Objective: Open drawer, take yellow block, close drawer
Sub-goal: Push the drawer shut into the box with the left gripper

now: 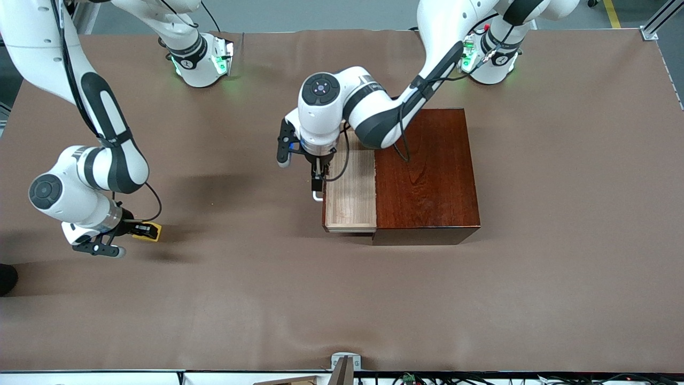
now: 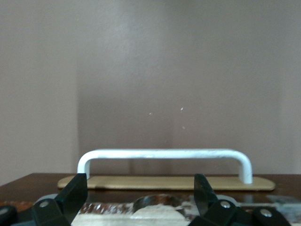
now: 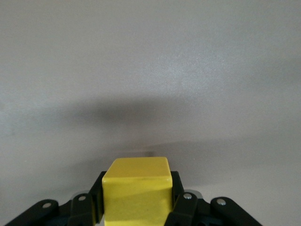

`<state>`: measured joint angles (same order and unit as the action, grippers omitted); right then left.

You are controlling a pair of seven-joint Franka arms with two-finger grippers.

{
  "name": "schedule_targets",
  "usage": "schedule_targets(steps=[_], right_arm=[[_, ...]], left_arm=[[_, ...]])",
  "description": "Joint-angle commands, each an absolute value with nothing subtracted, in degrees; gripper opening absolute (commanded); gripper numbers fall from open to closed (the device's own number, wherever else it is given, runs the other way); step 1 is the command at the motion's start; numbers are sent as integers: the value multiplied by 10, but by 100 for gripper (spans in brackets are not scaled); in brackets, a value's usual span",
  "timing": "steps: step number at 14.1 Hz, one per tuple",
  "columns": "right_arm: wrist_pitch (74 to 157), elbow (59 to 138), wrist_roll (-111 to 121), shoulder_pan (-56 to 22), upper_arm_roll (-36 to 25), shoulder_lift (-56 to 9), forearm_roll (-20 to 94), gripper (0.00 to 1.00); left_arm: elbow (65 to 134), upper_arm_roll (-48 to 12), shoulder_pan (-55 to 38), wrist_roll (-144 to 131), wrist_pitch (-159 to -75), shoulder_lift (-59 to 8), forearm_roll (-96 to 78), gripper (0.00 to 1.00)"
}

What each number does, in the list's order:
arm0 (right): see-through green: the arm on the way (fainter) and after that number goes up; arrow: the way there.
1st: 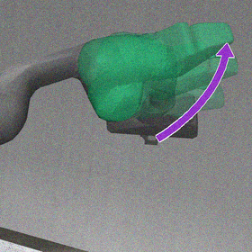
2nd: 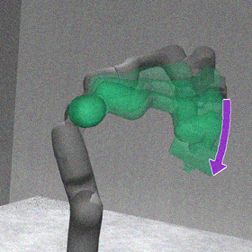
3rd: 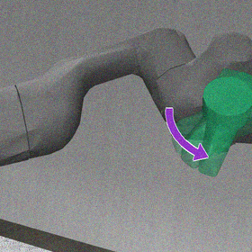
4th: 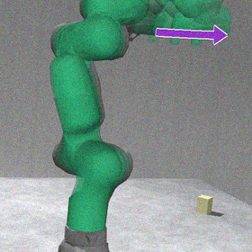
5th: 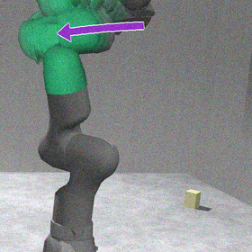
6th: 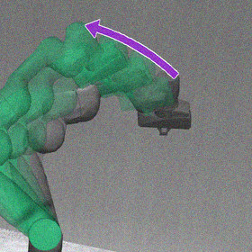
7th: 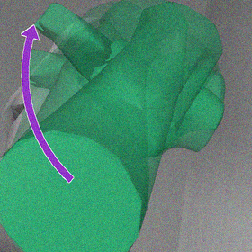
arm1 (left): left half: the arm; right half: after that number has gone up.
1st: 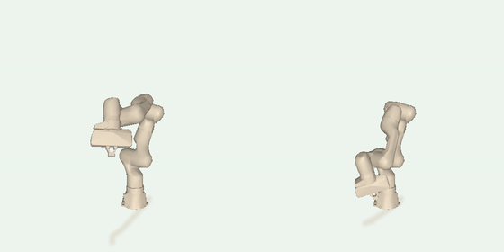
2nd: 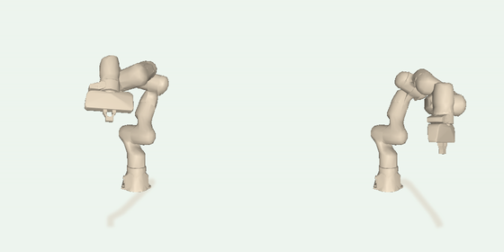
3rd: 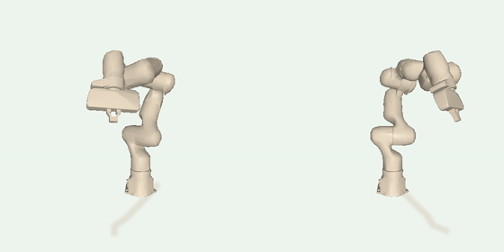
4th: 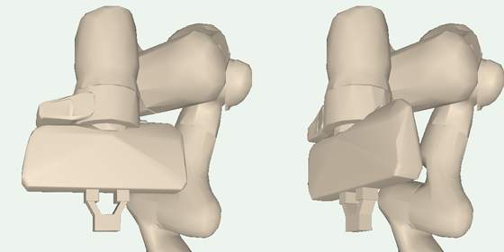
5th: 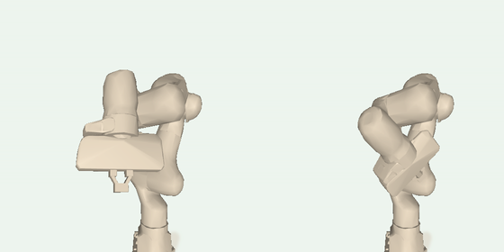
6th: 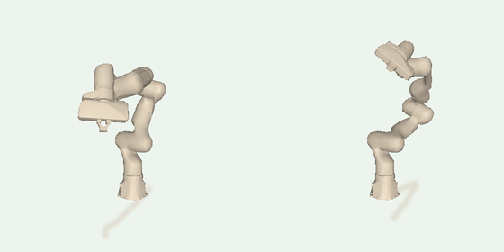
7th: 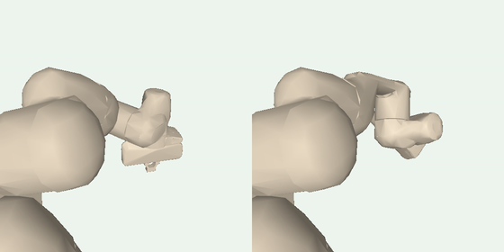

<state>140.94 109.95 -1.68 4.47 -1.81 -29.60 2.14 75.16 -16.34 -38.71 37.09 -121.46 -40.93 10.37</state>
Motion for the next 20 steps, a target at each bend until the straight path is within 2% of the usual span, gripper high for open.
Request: schedule_targets(steps=[1,8,11,13,14,16,18,19,20], right_arm=[[1425,1092,-17,59,-7,-304,29,0],[1448,1093,-24,56,-7,-320,32,0],[1450,1096,-24,57,-6,-321,32,0],[1450,1096,-23,56,-7,-324,32,14],[1451,1096,-23,55,-7,-325,32,17],[1452,1096,-23,56,-7,-326,32,35],[1452,1097,-22,54,-7,-326,32,87],[1452,1097,-21,54,-7,-326,32,100],[1452,1097,-21,54,-7,-326,32,100]], left_arm=[[739,-160,-388,381,-1213,-416,119,100],[741,-160,-388,397,-1208,-424,133,100],[744,-160,-380,410,-1166,-420,134,100],[744,-160,-378,411,-1146,-420,133,100],[744,-160,-376,410,-1137,-420,132,100],[744,-160,-368,407,-1128,-420,128,100],[744,-160,-360,406,-1123,-419,127,100],[743,-160,-355,405,-1113,-418,127,100],[743,-160,-355,404,-1103,-417,128,100]])
